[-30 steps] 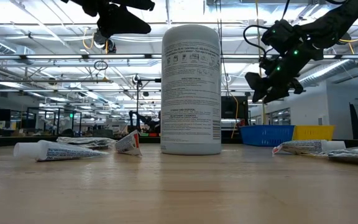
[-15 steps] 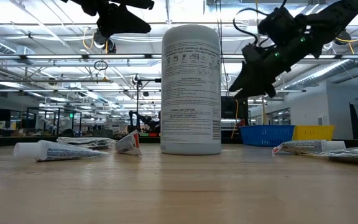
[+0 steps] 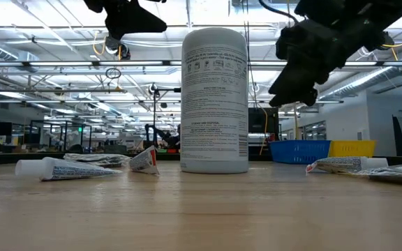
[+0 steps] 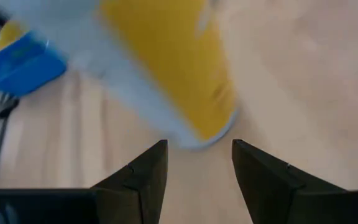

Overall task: Pick & Place Travel size toiletries
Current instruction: Put the top right white toothpaste into the bottom blue bin

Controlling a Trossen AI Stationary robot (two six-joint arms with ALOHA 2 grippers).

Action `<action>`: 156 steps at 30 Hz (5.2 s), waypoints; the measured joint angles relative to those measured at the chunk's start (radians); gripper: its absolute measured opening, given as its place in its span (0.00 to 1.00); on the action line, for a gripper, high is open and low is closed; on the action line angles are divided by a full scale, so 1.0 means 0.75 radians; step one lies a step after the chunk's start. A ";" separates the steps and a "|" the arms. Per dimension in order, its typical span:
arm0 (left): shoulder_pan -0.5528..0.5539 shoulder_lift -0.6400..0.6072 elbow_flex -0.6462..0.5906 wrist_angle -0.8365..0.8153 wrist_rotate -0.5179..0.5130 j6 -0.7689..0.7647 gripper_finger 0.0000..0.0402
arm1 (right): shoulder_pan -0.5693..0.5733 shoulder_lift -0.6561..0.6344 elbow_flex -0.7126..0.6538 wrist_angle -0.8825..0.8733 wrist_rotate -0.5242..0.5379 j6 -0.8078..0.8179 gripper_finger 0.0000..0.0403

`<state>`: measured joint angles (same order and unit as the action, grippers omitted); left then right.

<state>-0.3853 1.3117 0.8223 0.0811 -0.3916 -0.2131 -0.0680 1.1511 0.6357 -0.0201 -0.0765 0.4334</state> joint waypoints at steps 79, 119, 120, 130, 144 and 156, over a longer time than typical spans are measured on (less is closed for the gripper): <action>-0.005 -0.001 -0.001 -0.005 0.000 -0.025 0.77 | 0.573 0.316 0.005 -0.546 0.251 0.799 0.42; -0.004 -0.001 -0.001 -0.013 0.000 -0.025 0.77 | 0.574 0.111 -0.004 -0.436 0.282 0.765 0.12; -0.005 -0.001 -0.001 -0.013 0.000 -0.025 0.77 | 0.574 0.097 -0.003 -0.421 0.289 0.751 0.12; -0.005 -0.001 -0.001 -0.015 -0.002 -0.025 0.77 | 0.574 -0.055 -0.002 -0.156 0.353 0.541 0.12; -0.004 -0.001 -0.001 0.083 -0.003 -0.043 0.77 | 0.574 -0.088 0.000 0.217 0.386 0.279 0.12; 0.006 -0.001 -0.001 0.297 -0.003 -0.095 0.77 | 0.657 -0.060 0.000 0.338 0.664 0.089 0.12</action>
<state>-0.3805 1.3109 0.8219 0.3035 -0.3939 -0.2840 0.4247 1.1063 0.6357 0.2333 0.4216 0.5003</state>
